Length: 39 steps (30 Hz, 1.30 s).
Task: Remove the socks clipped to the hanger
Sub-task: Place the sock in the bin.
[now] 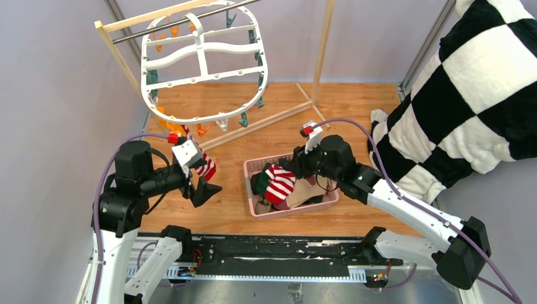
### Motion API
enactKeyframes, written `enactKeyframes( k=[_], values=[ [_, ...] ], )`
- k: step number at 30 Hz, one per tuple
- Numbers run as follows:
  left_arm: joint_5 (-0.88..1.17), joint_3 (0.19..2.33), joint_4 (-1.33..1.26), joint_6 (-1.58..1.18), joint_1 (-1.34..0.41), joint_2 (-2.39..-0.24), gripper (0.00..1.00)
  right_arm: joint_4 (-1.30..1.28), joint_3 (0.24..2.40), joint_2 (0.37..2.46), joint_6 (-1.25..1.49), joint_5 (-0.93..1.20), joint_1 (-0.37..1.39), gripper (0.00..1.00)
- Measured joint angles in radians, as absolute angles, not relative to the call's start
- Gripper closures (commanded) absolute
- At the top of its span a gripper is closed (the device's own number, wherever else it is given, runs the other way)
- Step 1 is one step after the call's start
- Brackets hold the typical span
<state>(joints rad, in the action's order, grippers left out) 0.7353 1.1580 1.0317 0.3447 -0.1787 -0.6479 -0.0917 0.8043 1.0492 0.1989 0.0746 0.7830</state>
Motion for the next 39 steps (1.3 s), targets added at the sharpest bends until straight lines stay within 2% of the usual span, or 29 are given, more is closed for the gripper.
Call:
enactKeyframes(
  k=[4, 9, 13, 17, 23, 31, 39],
  values=[
    [0.729, 1.171, 1.034, 0.345, -0.179, -0.664, 0.00, 0.014, 0.781, 1.085, 0.268, 0.249, 0.783, 0.68],
    [0.702, 1.199, 1.037, 0.346, -0.179, -0.670, 0.00, 0.172, 0.677, 1.264, 0.321, 0.394, 0.783, 0.71],
    [0.637, 1.224, 1.061, 0.356, -0.179, -0.670, 0.00, 0.187, 0.622, 1.346, 0.323, 0.319, 0.791, 0.59],
    [0.525, 1.246, 1.100, 0.380, -0.179, -0.672, 0.00, 0.207, 0.579, 1.229, 0.297, 0.152, 0.834, 0.47],
    [0.349, 1.243, 1.143, 0.453, -0.179, -0.667, 0.00, 0.214, 0.580, 1.027, 0.247, 0.006, 0.845, 0.38],
    [0.187, 1.102, 1.092, 0.499, -0.179, -0.600, 0.00, 0.179, 0.631, 0.948, 0.226, -0.027, 0.876, 0.28],
    [0.130, 1.040, 0.926, 0.471, -0.179, -0.668, 0.09, 0.147, 0.683, 0.900, 0.216, -0.011, 0.902, 0.20]
  ],
)
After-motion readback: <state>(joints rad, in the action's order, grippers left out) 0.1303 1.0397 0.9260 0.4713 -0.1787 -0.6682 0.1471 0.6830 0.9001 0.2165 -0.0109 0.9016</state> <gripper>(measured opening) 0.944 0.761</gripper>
